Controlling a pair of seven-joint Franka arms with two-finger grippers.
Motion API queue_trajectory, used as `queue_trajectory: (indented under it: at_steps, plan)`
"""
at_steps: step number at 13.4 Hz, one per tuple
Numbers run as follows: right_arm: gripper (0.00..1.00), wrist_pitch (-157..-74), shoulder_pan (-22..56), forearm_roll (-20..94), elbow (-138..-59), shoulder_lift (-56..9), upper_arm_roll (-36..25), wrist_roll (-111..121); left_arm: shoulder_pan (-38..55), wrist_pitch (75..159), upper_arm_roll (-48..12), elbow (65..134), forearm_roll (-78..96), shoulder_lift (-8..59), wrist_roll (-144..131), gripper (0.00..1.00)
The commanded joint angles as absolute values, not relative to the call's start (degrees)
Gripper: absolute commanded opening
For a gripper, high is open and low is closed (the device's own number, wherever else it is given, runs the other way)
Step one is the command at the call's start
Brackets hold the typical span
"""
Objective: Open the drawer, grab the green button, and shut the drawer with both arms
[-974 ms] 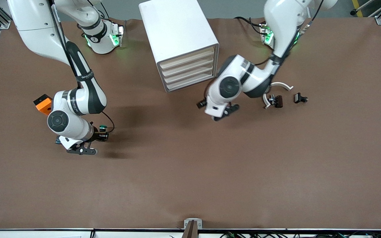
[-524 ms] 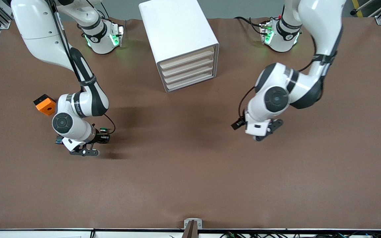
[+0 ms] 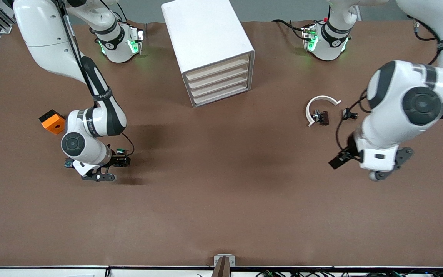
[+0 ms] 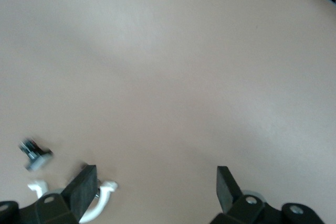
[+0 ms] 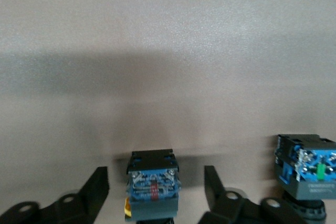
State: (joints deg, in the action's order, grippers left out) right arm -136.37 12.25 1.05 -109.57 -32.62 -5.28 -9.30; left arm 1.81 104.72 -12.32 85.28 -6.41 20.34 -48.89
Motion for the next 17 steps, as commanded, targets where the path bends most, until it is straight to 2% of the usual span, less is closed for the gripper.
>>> queue_trajectory:
  at_steps: [1, 10, 12, 14, 17]
  plan:
    - [1.0, -129.1, 10.5, 0.3, -109.9, -26.0, -4.7, -9.6, -2.0, 101.8, -13.1, 85.2, -7.5, 16.8, -41.9, 1.0]
    - [1.0, -106.8, 4.6, 0.5, -109.9, -5.6, -4.7, -8.2, -7.5, 91.4, -13.3, 85.3, -5.3, 7.7, -20.3, 1.0]
    - [1.0, -103.4, 3.3, 0.5, -109.8, -1.5, -4.7, -5.3, -6.2, 90.1, -10.6, 86.7, -2.5, 4.4, -15.1, 1.0]
    - [1.0, -100.3, 1.4, 0.5, -109.8, 2.1, -4.8, -2.5, -1.3, 88.3, -4.1, 89.0, -1.0, 0.4, -11.9, 1.0]
    - [1.0, -95.4, -1.1, 0.5, -108.3, 7.1, -4.8, 1.5, -0.5, 84.1, -3.8, 90.3, -0.7, -2.8, -10.6, 1.0]
